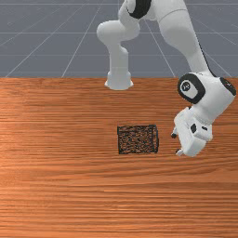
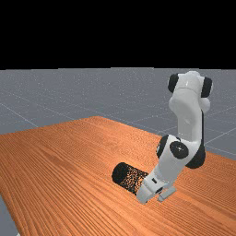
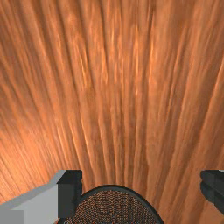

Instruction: Rotate the holder till the hole upward

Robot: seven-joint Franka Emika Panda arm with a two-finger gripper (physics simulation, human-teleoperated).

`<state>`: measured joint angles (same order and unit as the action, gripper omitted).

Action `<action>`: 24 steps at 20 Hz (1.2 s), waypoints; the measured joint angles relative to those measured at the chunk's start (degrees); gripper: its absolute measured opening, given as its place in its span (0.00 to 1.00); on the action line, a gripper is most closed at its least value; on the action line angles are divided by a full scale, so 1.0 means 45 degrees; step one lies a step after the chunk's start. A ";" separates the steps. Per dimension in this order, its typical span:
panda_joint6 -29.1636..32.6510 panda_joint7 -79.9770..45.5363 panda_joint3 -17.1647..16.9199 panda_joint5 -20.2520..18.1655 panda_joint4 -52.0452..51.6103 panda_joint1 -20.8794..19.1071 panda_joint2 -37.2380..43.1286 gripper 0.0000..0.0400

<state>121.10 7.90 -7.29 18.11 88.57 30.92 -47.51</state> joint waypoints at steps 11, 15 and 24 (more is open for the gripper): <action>-0.1463 -0.1136 -0.1395 0.1790 -0.0047 0.1127 -0.0832 1.00; -0.0319 -0.0724 -0.1479 0.2243 0.1046 0.0922 -0.0289 1.00; -0.0149 -0.0530 -0.1645 0.2212 0.1713 0.0590 0.0314 1.00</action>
<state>120.43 5.52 -14.70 28.07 96.28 33.57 -46.10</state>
